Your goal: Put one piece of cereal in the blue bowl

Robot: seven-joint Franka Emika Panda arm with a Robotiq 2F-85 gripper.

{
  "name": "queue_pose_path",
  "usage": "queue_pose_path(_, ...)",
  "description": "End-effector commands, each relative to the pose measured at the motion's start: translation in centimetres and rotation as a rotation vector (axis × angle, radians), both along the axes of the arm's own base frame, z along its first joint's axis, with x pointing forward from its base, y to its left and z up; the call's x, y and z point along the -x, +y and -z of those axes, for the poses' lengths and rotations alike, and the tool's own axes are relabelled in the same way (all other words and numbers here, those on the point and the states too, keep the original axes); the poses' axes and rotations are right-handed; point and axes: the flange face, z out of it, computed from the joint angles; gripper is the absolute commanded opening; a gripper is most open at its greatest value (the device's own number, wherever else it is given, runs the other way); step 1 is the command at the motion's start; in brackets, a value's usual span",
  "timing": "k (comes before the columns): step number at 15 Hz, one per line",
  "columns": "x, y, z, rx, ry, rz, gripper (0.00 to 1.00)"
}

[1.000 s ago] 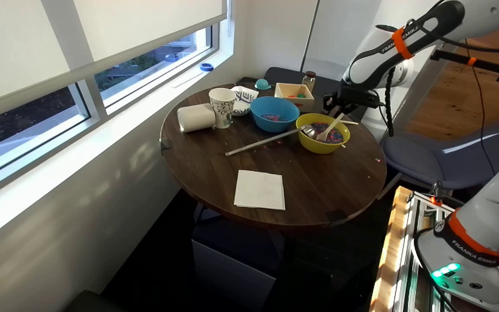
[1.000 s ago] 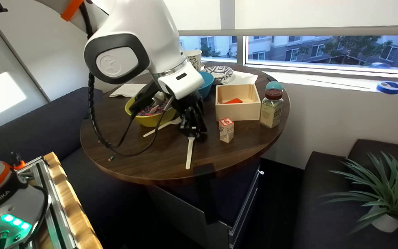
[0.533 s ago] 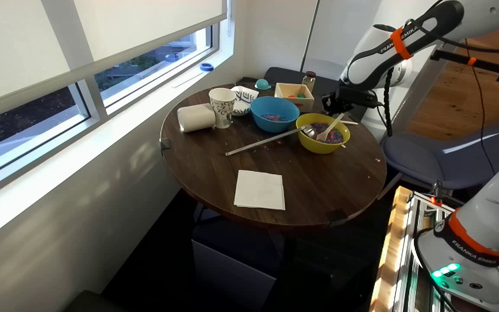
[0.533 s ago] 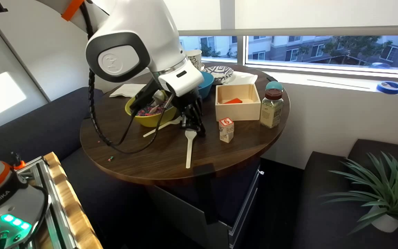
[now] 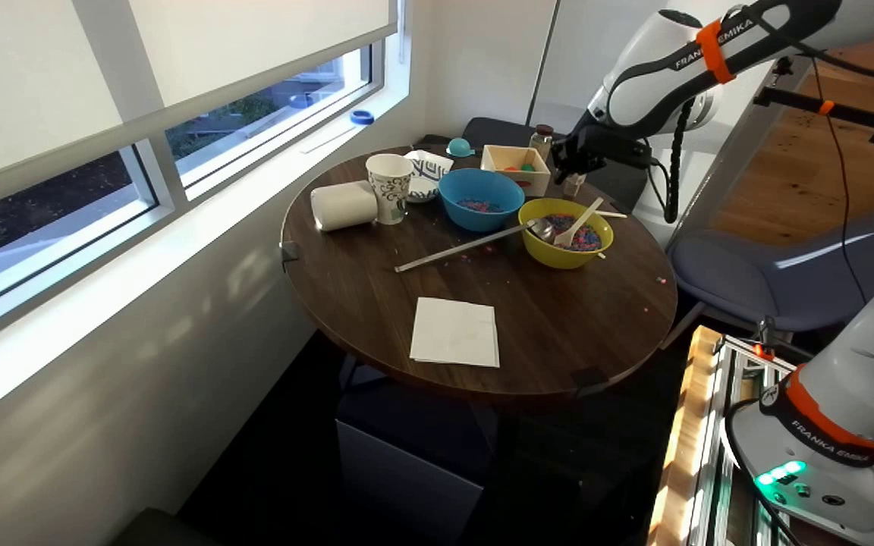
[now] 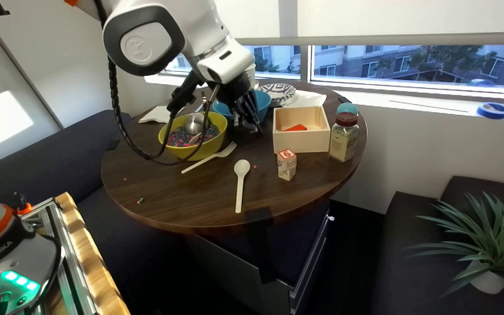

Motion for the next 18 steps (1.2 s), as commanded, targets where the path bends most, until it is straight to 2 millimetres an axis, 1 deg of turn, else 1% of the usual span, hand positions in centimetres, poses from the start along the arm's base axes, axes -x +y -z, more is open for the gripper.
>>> queue_pose_path(1,-1.1,2.9,-3.6,0.017,-0.083,-0.019,0.0)
queue_pose_path(3,-1.4,3.4,-4.3,0.007,-0.075,-0.016,0.0)
queue_pose_path(5,-1.2,3.0,-4.7,0.007,-0.052,-0.008,0.0)
queue_pose_path(7,-0.9,2.4,-5.0,-0.019,0.002,-0.044,0.0)
queue_pose_path(8,-0.7,2.0,-4.9,-0.031,0.038,-0.049,0.26)
queue_pose_path(9,-0.5,1.6,-4.9,-0.032,0.08,-0.055,0.28)
queue_pose_path(10,-0.4,1.4,-4.7,-0.049,0.103,-0.069,0.33)
queue_pose_path(13,-0.1,0.2,-3.6,-0.054,0.141,-0.085,0.56)
queue_pose_path(16,0.4,-1.3,-2.1,-0.056,0.157,-0.075,0.8)
queue_pose_path(18,0.6,-1.9,-1.1,-0.064,0.166,-0.072,0.93)
